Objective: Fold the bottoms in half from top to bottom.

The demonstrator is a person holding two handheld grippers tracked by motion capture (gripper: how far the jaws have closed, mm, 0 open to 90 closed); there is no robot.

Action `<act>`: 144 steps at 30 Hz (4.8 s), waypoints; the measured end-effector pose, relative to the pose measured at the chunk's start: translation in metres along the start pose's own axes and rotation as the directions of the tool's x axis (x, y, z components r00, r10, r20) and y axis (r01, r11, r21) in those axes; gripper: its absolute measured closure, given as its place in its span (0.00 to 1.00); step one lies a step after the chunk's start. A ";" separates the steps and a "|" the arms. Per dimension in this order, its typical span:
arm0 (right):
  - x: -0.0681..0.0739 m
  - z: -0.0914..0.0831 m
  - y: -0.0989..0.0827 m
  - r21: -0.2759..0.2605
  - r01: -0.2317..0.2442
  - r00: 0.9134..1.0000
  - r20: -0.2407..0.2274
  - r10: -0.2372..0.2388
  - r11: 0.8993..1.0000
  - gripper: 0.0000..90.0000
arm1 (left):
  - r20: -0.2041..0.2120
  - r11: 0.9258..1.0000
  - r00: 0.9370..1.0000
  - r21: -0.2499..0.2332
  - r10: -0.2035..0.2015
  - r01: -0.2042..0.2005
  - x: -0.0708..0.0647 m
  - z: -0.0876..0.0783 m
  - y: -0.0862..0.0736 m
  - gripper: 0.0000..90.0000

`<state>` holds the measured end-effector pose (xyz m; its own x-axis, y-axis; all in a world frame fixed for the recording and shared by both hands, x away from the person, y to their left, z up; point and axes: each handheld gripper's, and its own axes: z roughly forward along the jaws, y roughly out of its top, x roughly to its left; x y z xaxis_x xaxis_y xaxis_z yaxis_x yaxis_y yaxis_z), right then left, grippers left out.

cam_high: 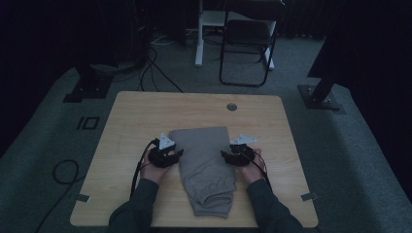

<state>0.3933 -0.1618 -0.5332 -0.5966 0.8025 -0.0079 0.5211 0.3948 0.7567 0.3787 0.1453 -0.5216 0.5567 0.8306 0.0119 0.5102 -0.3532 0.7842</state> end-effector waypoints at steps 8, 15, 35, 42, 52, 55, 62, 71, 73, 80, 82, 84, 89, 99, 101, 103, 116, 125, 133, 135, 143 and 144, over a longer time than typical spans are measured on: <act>-0.022 0.020 0.024 -0.020 -0.028 0.998 0.058 0.030 0.999 0.62 | -0.057 0.998 0.997 0.023 -0.057 0.059 0.020 0.028 0.015 0.63; -0.038 0.044 0.041 -0.013 -0.067 0.995 0.074 0.068 0.998 0.64 | -0.106 0.990 0.987 0.048 -0.124 0.130 0.033 0.049 0.023 0.62; -0.048 0.088 0.057 0.060 -0.163 0.984 0.083 0.158 0.985 0.55 | -0.155 0.962 0.956 0.078 -0.247 0.261 0.057 0.072 0.022 0.59; -0.045 0.092 0.059 0.057 -0.154 0.986 0.066 0.150 0.986 0.63 | -0.089 0.952 0.960 0.129 -0.267 0.277 0.061 0.072 0.027 0.76; -0.041 0.087 0.063 0.090 -0.148 0.988 0.066 0.143 0.985 0.96 | -0.077 0.962 0.968 0.117 -0.240 0.248 0.054 0.069 0.028 0.93; -0.042 0.082 0.065 0.058 -0.139 0.989 0.057 0.136 0.989 0.96 | -0.067 0.968 0.970 0.077 -0.235 0.240 0.053 0.062 0.034 0.94; -0.043 0.051 0.083 -0.063 -0.086 0.996 0.025 0.088 0.994 0.96 | -0.015 0.972 0.973 -0.036 -0.231 0.230 0.052 0.036 0.057 0.93; -0.037 0.016 0.071 -0.132 -0.019 0.999 -0.035 0.015 0.991 0.96 | 0.066 0.982 0.985 -0.094 -0.159 0.165 0.038 0.008 0.051 0.93; -0.037 0.008 0.065 -0.144 -0.013 0.999 -0.039 0.007 0.989 0.96 | 0.084 0.981 0.984 -0.102 -0.155 0.164 0.037 0.002 0.048 0.93; -0.036 -0.013 0.049 -0.158 0.007 0.998 -0.053 -0.016 0.987 0.96 | 0.120 0.987 0.986 -0.100 -0.117 0.129 0.026 -0.014 0.033 0.93; -0.033 -0.018 0.044 -0.160 0.010 0.998 -0.063 -0.021 0.987 0.96 | 0.128 0.988 0.986 -0.097 -0.111 0.124 0.023 -0.017 0.029 0.93; -0.029 -0.022 0.039 -0.158 0.017 0.997 -0.070 -0.029 0.987 0.96 | 0.138 0.988 0.984 -0.090 -0.111 0.124 0.021 -0.021 0.024 0.93; -0.020 -0.032 0.020 -0.133 0.032 0.995 -0.092 -0.045 0.991 0.96 | 0.162 0.993 0.982 -0.049 -0.098 0.107 0.012 -0.025 0.007 0.93; 0.000 -0.026 -0.023 -0.003 0.066 0.990 -0.126 -0.066 0.998 0.97 | 0.170 0.995 0.983 0.085 -0.067 0.053 -0.003 -0.012 -0.033 0.93; 0.001 -0.022 -0.027 0.016 0.060 0.990 -0.131 -0.057 0.998 0.97 | 0.168 0.994 0.984 0.094 -0.064 0.049 -0.004 -0.011 -0.034 0.93; 0.001 -0.019 -0.030 0.029 0.048 0.991 -0.129 -0.044 0.998 0.97 | 0.163 0.994 0.985 0.103 -0.062 0.046 -0.006 -0.009 -0.036 0.93; -0.004 -0.012 -0.031 0.026 0.007 0.992 -0.126 -0.003 1.000 0.97 | 0.151 0.993 0.984 0.083 -0.096 0.085 -0.003 0.000 -0.037 0.93; -0.009 -0.005 -0.028 0.011 -0.016 0.993 -0.118 0.017 1.000 0.97 | 0.127 0.993 0.986 0.063 -0.108 0.101 0.002 0.006 -0.035 0.93; -0.011 0.001 -0.024 0.006 -0.028 0.995 -0.096 0.028 1.000 0.97 | 0.104 0.991 0.986 0.049 -0.131 0.127 0.006 0.013 -0.031 0.93; -0.012 0.003 -0.022 0.004 -0.031 0.995 -0.092 0.031 1.000 0.97 | 0.100 0.990 0.986 0.049 -0.135 0.131 0.007 0.014 -0.030 0.93; -0.015 0.010 -0.016 0.007 -0.043 0.996 -0.074 0.044 0.999 0.97 | 0.089 0.988 0.985 0.047 -0.148 0.144 0.011 0.018 -0.027 0.93; -0.016 0.010 -0.015 0.009 -0.043 0.996 -0.073 0.044 0.999 0.97 | 0.088 0.988 0.985 0.049 -0.150 0.146 0.011 0.019 -0.026 0.93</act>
<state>0.4013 -0.1755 -0.5510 -0.6160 0.7844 0.0727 0.5516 0.3636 0.7507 0.3836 0.1556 -0.5537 0.5295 0.8330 -0.1606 0.6176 -0.2487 0.7461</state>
